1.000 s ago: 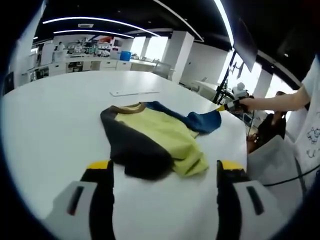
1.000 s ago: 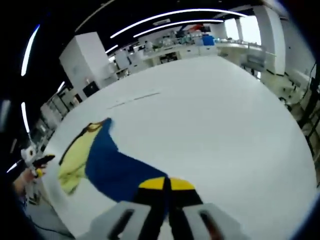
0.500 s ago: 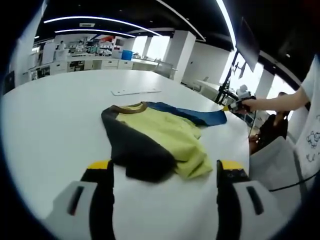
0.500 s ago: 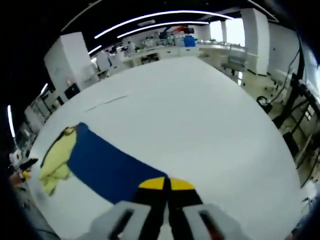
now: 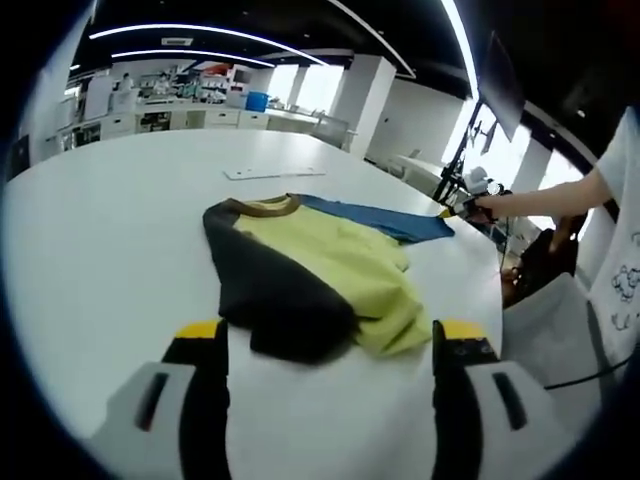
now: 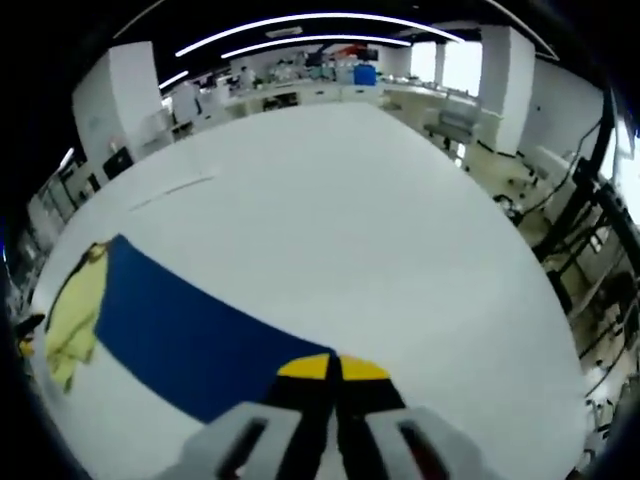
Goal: Fold the garment on the visible template until the final outline fits inside the template.
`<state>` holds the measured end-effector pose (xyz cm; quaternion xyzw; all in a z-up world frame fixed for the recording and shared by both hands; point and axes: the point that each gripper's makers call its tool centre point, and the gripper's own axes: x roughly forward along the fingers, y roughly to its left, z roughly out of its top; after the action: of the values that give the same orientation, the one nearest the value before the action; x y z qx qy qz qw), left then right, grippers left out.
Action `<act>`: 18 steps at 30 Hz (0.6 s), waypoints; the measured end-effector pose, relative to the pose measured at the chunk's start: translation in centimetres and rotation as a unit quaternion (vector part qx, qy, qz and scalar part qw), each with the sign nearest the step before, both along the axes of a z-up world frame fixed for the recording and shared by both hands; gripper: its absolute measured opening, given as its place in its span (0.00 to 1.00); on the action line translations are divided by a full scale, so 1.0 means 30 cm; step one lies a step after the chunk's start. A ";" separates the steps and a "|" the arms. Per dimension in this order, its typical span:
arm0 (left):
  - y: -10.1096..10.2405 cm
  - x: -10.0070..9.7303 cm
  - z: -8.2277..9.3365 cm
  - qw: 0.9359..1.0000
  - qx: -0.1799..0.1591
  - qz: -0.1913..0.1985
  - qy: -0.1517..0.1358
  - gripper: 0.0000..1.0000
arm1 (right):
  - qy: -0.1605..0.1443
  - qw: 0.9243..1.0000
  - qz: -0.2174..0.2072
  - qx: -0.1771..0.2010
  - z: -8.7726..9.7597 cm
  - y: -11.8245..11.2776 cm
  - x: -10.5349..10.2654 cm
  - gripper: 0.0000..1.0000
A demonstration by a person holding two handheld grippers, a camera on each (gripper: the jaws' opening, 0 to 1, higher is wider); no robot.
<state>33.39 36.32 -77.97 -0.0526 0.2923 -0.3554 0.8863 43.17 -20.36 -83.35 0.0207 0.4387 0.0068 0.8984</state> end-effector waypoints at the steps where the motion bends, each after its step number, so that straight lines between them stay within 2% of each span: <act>1: 0.001 0.001 0.001 1.000 -0.001 0.001 0.000 0.81 | 0.000 1.000 -0.001 0.000 -0.003 -0.002 0.005 0.00; 9: 0.008 -0.006 -0.009 1.000 -0.003 0.011 0.005 0.81 | 0.010 1.000 0.006 -0.005 -0.040 -0.030 0.030 0.00; 15: 0.009 -0.006 -0.023 1.000 -0.004 0.012 0.008 0.81 | 0.003 1.000 0.010 0.008 -0.038 -0.025 0.038 0.00; 17: 0.012 -0.002 -0.022 1.000 -0.007 0.014 0.007 0.81 | -0.003 1.000 0.017 0.007 -0.035 -0.023 0.040 0.11; 18: 0.011 0.000 -0.020 1.000 -0.008 0.014 0.006 0.81 | -0.003 1.000 0.020 0.009 -0.036 -0.018 0.039 0.22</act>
<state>33.38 36.65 -78.57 -0.0661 0.2938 -0.3447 0.8891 44.33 -20.91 -84.44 0.0197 0.4360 0.0287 0.8993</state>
